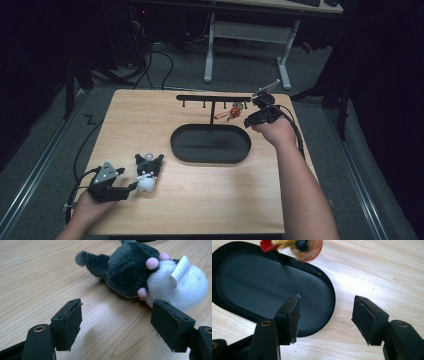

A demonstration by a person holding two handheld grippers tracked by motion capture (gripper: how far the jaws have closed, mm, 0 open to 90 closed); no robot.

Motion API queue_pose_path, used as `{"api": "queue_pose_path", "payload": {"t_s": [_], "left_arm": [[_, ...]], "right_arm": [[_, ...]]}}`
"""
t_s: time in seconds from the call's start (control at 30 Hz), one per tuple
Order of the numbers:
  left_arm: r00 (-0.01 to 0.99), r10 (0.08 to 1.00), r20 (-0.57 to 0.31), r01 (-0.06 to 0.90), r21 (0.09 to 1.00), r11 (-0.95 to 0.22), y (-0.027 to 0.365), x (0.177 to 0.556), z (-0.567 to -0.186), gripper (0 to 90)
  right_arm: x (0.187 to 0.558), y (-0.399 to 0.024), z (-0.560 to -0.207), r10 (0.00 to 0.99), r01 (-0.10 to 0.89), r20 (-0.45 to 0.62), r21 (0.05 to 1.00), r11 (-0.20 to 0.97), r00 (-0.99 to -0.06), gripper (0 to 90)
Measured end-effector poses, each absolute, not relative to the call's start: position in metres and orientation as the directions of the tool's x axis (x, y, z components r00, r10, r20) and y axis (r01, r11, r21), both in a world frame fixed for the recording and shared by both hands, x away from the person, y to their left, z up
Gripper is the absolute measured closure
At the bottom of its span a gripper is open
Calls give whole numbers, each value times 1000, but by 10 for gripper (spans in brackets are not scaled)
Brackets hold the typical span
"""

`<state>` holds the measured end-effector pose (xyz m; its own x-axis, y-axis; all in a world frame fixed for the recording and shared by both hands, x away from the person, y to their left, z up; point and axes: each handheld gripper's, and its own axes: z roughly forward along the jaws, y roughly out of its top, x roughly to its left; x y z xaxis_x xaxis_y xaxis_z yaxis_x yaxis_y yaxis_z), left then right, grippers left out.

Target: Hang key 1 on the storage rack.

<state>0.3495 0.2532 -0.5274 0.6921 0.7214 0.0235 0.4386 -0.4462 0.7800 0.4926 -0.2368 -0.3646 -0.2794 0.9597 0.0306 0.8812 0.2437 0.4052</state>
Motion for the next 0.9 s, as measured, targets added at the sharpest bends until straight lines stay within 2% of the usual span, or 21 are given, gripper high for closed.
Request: {"api": "queue_pose_path", "payload": {"t_s": [0.57, 0.9], "left_arm": [[686, 727, 23, 442, 780, -442, 254, 348, -526, 252], [683, 729, 27, 437, 785, -439, 254, 350, -527, 252]], "right_arm": [[481, -240, -367, 959, 881, 41, 407, 241, -282, 389], [457, -243, -376, 944, 849, 20, 445, 285, -328, 364]]}}
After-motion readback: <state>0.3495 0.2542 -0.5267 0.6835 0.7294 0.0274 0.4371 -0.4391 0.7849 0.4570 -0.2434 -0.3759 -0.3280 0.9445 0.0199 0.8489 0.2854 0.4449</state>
